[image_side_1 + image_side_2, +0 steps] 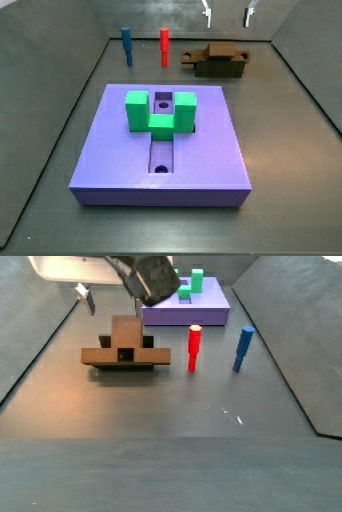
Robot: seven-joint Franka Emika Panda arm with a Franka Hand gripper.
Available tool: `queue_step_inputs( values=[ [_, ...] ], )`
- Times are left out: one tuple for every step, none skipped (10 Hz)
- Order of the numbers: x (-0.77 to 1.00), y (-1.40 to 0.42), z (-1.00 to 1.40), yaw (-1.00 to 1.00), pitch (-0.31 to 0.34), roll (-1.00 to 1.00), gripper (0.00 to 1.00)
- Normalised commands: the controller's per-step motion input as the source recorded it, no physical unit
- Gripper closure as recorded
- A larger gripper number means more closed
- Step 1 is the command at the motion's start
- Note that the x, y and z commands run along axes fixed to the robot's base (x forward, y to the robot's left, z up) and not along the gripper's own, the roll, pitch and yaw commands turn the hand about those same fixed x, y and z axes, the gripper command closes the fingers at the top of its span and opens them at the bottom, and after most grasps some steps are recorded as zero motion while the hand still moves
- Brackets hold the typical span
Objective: Pick up the brown object. Move up. Place the brown object on the fixture. Regrasp the brown object. Move to above the board. Insert the brown object.
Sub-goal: Regrasp the brown object.
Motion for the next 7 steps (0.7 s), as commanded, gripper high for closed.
queue_step_inputs(
  values=[
    [-0.25, 0.0, 0.02, -0.09, 0.0, 1.0, 0.0],
    [-0.24, -0.05, 0.06, -0.11, 0.011, 1.0, 0.0],
    [-0.32, -0.34, 0.05, 0.0, 0.0, 1.0, 0.0],
    [-0.24, -0.35, 0.03, 0.0, 0.0, 1.0, 0.0],
    [-0.24, -0.35, 0.03, 0.0, 0.0, 1.0, 0.0],
    [-0.25, -0.35, 0.03, 0.0, 0.0, 1.0, 0.0],
    [0.12, -0.31, 0.03, 0.0, 0.0, 1.0, 0.0]
  ],
)
